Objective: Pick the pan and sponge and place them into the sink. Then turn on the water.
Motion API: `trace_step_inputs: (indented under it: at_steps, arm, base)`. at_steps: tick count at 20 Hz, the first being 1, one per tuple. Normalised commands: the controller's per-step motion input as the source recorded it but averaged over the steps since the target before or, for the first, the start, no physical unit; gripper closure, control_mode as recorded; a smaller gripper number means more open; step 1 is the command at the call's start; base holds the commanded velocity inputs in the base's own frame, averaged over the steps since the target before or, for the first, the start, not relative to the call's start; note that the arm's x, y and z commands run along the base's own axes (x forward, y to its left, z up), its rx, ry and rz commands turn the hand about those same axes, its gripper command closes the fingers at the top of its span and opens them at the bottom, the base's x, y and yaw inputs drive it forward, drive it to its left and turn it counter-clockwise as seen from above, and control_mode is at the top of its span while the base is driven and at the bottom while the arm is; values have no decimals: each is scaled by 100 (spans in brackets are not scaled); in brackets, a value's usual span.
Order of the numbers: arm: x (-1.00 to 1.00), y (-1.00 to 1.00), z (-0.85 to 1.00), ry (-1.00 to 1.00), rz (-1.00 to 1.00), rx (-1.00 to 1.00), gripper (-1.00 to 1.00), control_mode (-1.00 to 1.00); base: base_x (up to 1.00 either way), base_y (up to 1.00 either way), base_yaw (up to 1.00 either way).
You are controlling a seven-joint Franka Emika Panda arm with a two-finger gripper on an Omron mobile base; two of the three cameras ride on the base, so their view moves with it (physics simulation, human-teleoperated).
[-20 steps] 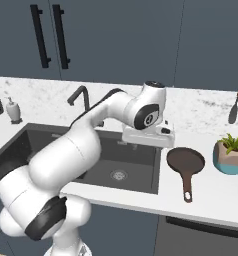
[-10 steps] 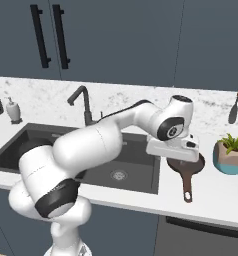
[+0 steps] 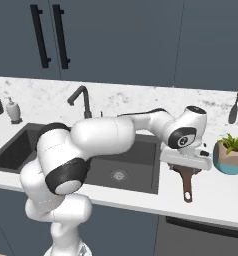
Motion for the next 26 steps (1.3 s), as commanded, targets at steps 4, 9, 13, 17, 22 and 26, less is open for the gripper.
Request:
trace_step_inputs:
  at_steps: [4,9,13,17,22,26]
  arm:
    - [39,-21,-38,-1,0,0,-100,-100]
    - [6,-10,-30,0,0,0,-100,-100]
    - [7,0,-36,0,0,0,-100,-100]
    - [9,0,-32,0,0,0,-100,-100]
    - [10,0,-29,0,0,0,-100,-100]
    - [5,0,-31,0,0,0,-100,-100]
  base:
    - [0,0,0]
    - [0,0,0]
    - [0,0,0]
    - [0,0,0]
    - [0,0,0]
    - [0,0,0]
